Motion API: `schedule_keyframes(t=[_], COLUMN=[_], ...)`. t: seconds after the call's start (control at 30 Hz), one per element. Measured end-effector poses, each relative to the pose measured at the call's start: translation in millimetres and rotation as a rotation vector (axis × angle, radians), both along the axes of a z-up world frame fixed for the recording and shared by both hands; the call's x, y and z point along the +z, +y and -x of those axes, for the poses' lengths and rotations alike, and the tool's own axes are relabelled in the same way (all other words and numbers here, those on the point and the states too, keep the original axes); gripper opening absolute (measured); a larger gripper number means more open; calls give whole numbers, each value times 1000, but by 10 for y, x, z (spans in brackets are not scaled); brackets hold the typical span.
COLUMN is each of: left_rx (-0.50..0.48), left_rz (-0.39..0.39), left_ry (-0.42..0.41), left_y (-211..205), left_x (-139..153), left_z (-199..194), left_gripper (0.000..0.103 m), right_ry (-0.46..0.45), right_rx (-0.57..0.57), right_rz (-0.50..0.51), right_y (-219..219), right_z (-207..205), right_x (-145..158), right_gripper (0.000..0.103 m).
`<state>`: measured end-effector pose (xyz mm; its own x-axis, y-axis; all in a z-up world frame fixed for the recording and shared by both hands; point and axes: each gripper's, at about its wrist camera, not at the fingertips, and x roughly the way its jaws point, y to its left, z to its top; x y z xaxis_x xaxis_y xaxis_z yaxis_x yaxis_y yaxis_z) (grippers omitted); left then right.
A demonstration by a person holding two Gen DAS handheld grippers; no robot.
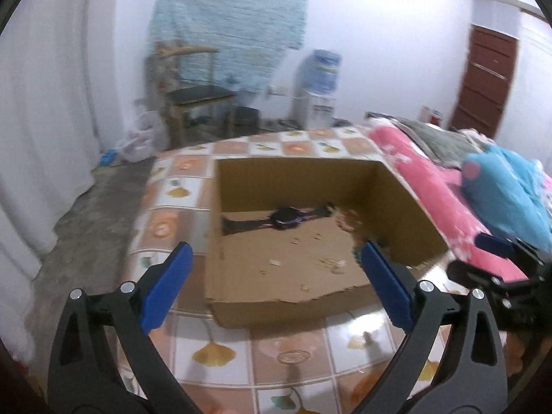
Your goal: Organize jewelry
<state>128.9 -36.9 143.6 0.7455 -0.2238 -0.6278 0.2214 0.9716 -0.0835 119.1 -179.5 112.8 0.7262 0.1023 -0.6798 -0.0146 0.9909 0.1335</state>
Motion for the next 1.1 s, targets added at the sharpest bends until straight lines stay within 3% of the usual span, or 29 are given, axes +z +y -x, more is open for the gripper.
schedule_keyframes(t=[0.1,0.33,0.67,0.87,1.1], left_rx=[47,177,201,194,224], left_rz=[-17,-156,-143,-198,-151], left_ry=[-2,-31,46,69,129], left_y=[49,33,128,89,148], left_x=[27,28,-41,-111,-150], left_z=[5,-3,-54,-8,-34], left_gripper=[95,95,95,95,95], right_ry=[-9,0,50,104,118], right_rx=[-3,-44,-72,-85,-72], right_rz=[17,48,31,46,50], right_y=[76,174,197,207,240], right_z=[-11,-48,-129,-188,-184], right_x=[17,21,-13,-84,-84], right_gripper=[94,96,96,96,96])
